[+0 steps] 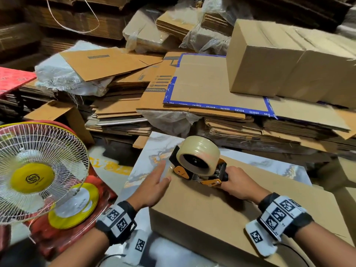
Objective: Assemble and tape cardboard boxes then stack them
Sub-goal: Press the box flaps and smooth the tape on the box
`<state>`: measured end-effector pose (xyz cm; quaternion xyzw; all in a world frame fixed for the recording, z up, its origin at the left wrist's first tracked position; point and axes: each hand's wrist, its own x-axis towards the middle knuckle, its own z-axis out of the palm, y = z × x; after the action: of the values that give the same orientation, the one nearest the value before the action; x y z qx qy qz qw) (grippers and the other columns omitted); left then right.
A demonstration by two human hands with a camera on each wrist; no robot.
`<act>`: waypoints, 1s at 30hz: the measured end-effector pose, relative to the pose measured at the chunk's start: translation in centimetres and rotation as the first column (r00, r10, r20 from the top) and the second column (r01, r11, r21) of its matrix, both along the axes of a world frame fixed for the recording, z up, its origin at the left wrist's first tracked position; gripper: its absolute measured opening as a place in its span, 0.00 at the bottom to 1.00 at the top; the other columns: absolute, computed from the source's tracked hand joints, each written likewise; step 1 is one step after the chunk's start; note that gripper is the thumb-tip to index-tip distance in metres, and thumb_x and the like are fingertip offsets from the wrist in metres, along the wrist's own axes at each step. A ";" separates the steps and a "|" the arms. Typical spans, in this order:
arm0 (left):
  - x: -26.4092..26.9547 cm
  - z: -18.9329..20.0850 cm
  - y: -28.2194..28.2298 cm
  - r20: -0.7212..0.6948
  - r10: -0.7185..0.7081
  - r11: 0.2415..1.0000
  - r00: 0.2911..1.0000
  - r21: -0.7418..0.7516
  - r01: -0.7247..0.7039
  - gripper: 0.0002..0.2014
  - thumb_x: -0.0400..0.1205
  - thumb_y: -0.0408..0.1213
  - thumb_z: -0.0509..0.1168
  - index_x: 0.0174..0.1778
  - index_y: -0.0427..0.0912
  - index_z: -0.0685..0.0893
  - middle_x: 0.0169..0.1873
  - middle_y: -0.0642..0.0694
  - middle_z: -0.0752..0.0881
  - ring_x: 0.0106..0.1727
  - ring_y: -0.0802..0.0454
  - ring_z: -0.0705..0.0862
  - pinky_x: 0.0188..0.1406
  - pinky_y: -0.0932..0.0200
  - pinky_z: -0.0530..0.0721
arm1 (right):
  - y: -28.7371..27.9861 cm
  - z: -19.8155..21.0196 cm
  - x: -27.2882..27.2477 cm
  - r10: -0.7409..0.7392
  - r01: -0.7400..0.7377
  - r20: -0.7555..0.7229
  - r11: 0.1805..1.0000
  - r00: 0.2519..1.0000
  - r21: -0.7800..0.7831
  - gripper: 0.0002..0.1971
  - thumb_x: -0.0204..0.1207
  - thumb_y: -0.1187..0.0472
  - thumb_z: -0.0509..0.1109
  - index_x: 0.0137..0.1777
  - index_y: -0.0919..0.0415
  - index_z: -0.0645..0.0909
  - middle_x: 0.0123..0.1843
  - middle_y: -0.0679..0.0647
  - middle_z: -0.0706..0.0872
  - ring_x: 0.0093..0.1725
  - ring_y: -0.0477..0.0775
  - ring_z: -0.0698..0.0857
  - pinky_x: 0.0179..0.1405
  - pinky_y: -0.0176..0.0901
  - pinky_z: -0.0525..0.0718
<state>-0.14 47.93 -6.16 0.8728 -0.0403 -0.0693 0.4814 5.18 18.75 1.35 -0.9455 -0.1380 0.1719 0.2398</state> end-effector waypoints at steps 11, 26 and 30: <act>0.6 2.8 -1.0 0.081 -0.339 0.633 0.937 0.756 0.164 0.44 0.83 0.72 0.39 0.90 0.47 0.48 0.90 0.49 0.40 0.88 0.49 0.30 0.88 0.34 0.48 | -0.2 -0.4 0.4 0.012 -0.012 0.014 1.000 1.000 0.018 0.18 0.74 0.45 0.79 0.32 0.53 0.79 0.30 0.49 0.84 0.33 0.54 0.82 0.33 0.48 0.78; 0.3 2.9 -3.4 0.040 -0.465 0.517 0.885 0.824 0.234 0.45 0.84 0.71 0.34 0.87 0.40 0.61 0.89 0.38 0.53 0.90 0.41 0.43 0.88 0.37 0.43 | -3.3 -0.4 -0.7 -0.034 0.035 0.004 0.999 0.999 -0.034 0.14 0.74 0.49 0.79 0.36 0.56 0.82 0.32 0.51 0.85 0.33 0.54 0.83 0.30 0.47 0.76; 0.1 2.2 -4.7 0.068 -0.430 0.516 0.900 0.837 0.183 0.46 0.84 0.72 0.35 0.83 0.38 0.68 0.86 0.37 0.60 0.89 0.39 0.51 0.88 0.39 0.45 | -3.2 0.0 -0.8 -0.033 0.034 -0.036 0.999 0.999 0.005 0.12 0.74 0.52 0.79 0.36 0.52 0.81 0.31 0.47 0.84 0.31 0.51 0.83 0.31 0.44 0.78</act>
<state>-0.05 43.20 -3.93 0.9736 -0.2233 -0.0466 -0.0038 4.42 15.50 1.37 -0.9438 -0.1183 0.1843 0.2475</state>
